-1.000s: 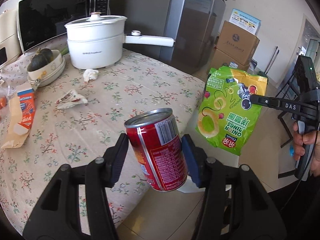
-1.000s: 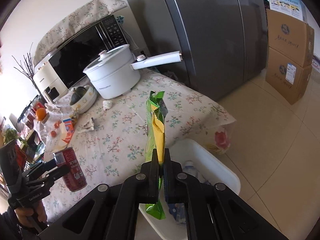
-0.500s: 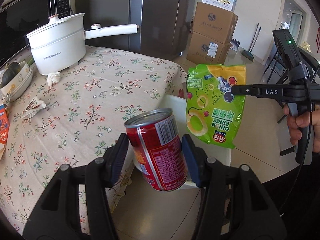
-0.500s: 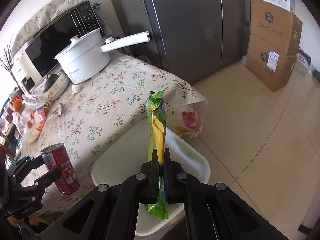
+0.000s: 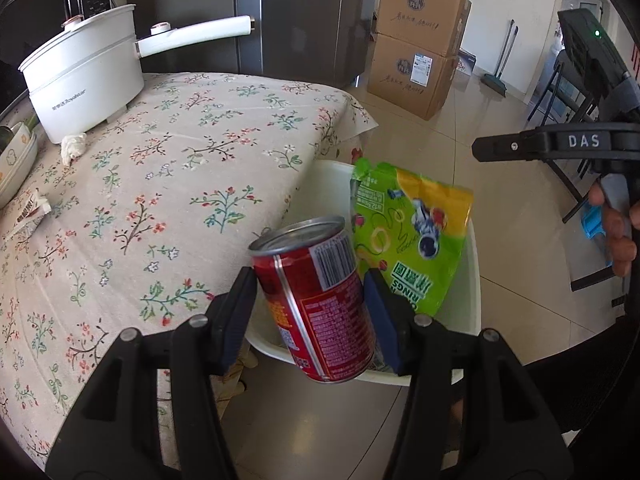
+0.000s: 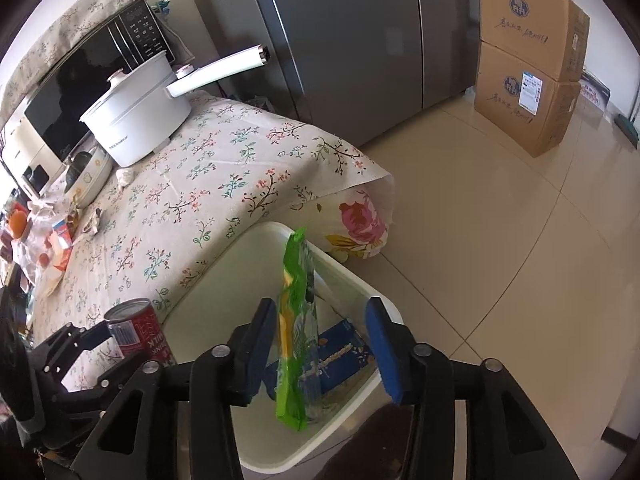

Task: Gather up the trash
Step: 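Carry the can and snack bag over the white bin and release both, then grasp the orange snack box and paper sheet with the left gripper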

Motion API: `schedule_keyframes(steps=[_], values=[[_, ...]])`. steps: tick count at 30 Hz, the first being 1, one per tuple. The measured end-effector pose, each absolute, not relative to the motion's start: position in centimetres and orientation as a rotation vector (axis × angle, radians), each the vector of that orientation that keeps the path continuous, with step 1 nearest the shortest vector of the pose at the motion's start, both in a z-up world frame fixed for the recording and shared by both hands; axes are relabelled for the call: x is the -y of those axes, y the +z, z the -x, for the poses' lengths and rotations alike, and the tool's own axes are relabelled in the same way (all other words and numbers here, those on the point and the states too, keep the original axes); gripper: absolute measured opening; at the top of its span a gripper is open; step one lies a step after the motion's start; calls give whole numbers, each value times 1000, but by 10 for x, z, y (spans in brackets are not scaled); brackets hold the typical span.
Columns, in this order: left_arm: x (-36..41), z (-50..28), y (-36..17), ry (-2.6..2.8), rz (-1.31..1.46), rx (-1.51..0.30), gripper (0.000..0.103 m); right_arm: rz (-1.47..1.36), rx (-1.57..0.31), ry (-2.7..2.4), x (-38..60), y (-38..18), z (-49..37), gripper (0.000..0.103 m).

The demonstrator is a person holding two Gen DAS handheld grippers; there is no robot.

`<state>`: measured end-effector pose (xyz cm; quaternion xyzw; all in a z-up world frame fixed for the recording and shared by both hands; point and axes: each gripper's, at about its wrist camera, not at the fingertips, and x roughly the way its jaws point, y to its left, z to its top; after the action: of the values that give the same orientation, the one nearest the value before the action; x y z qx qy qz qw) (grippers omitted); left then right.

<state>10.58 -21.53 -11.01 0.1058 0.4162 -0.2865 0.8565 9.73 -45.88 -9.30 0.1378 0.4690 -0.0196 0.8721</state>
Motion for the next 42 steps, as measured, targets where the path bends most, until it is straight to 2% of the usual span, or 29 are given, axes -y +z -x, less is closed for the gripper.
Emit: schedule_keyframes(steps=[14,16,18,23,26,32,37,42], values=[[226,-109,-123,-596,-255,-903,59,-289,-990,-30,459,-88,-95,58],[224,-109,-120,-594,-255,-896,69,-286,-988,-31,457,-87,-95,60],[220,-108,-115,-586,-248,-880,74,-288,-986,-31,457,-85,-96,60],[205,-110,-105,-552,-239,-881,77,-284,-977,-31,450,-80,-99,63],[190,-113,-99,-515,-217,-882,83,-277,-973,-27,444,-76,-101,67],[150,-120,-89,-415,-157,-905,86,-261,-968,-12,426,-67,-108,71],[116,-125,-81,-339,-130,-914,95,-218,-956,6,402,-58,-113,76],[78,-126,-73,-256,-94,-924,97,-148,-953,23,373,-52,-124,81]])
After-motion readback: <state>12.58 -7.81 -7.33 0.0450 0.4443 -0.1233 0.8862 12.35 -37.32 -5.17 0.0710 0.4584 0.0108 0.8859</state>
